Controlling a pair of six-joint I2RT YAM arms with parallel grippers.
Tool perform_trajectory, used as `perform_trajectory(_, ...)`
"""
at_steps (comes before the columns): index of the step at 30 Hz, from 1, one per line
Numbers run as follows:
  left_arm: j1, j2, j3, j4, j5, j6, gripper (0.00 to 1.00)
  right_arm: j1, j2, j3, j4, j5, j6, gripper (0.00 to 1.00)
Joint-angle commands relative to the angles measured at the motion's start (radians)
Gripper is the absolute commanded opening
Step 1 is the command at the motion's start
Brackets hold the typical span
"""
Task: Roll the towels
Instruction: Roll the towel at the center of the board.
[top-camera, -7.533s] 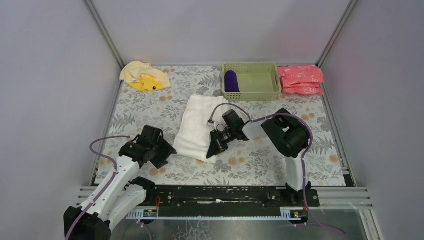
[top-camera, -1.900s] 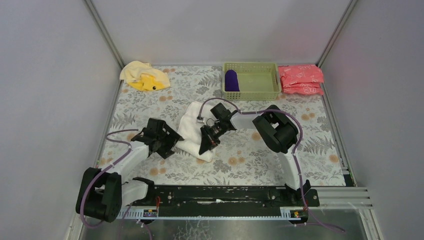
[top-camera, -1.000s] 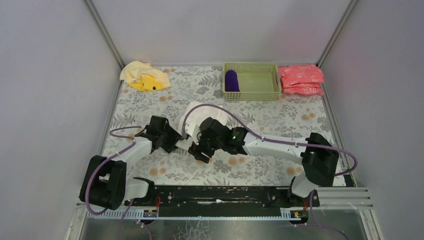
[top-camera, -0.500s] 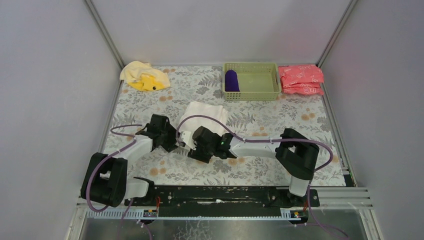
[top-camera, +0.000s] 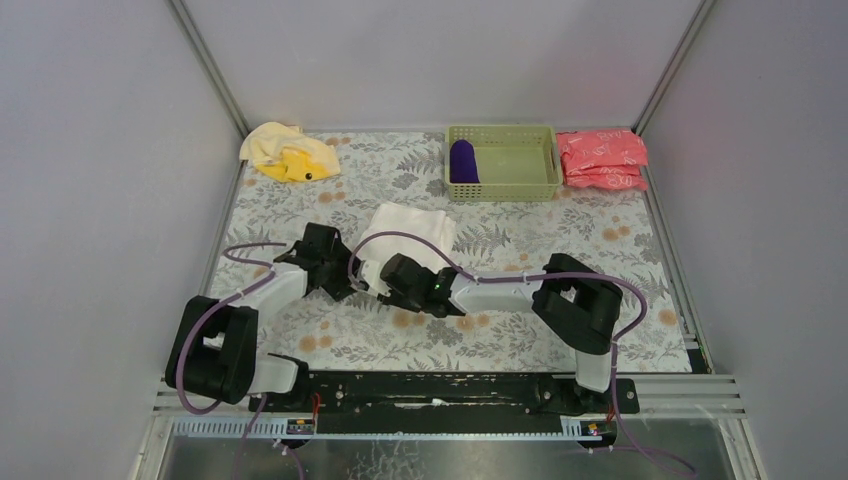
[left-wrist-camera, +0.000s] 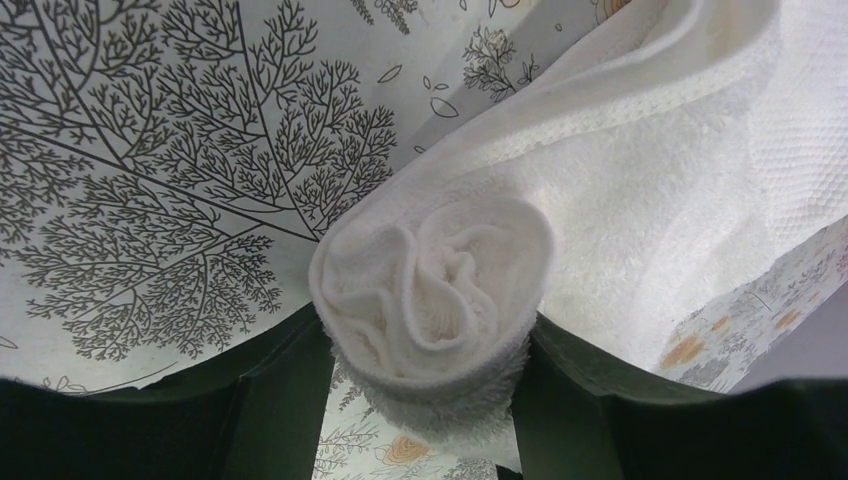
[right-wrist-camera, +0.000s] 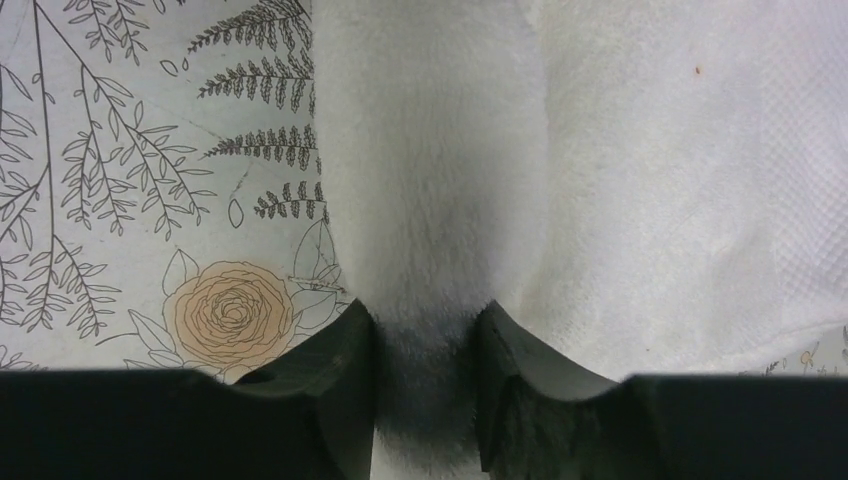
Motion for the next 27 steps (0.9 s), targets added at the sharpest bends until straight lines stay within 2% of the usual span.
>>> perform_trajectory(1,0.009,0.015,0.008,-0.099,-0.087,0.053,0.59,-0.013,0.058,-0.039,-0.202,-0.138,0.073,0.29)
perform_trajectory(3,0.008,-0.019,0.013,-0.118,-0.100,0.051,0.61,-0.018,0.050,-0.024,-0.229,-0.258,0.086,0.17)
perform_trajectory(5,0.009,-0.067,0.017,-0.147,-0.122,0.046,0.67,-0.035,0.036,-0.015,-0.236,-0.399,0.103,0.07)
perform_trajectory(8,0.010,-0.153,0.035,-0.205,-0.148,0.048,0.75,-0.075,0.034,0.026,-0.259,-0.592,0.143,0.01)
perform_trajectory(13,0.010,-0.273,0.065,-0.308,-0.168,0.052,0.83,-0.145,0.104,0.139,-0.317,-0.821,0.218,0.00)
perform_trajectory(17,0.010,-0.349,0.072,-0.382,-0.160,0.051,0.85,-0.212,0.158,0.191,-0.338,-0.971,0.277,0.00)
perform_trajectory(23,0.011,-0.451,0.039,-0.439,-0.106,0.034,0.87,-0.303,0.283,0.282,-0.391,-1.092,0.369,0.01)
perform_trajectory(27,0.010,-0.417,0.009,-0.365,-0.057,0.025,0.88,-0.320,0.328,0.315,-0.421,-1.106,0.373,0.04)
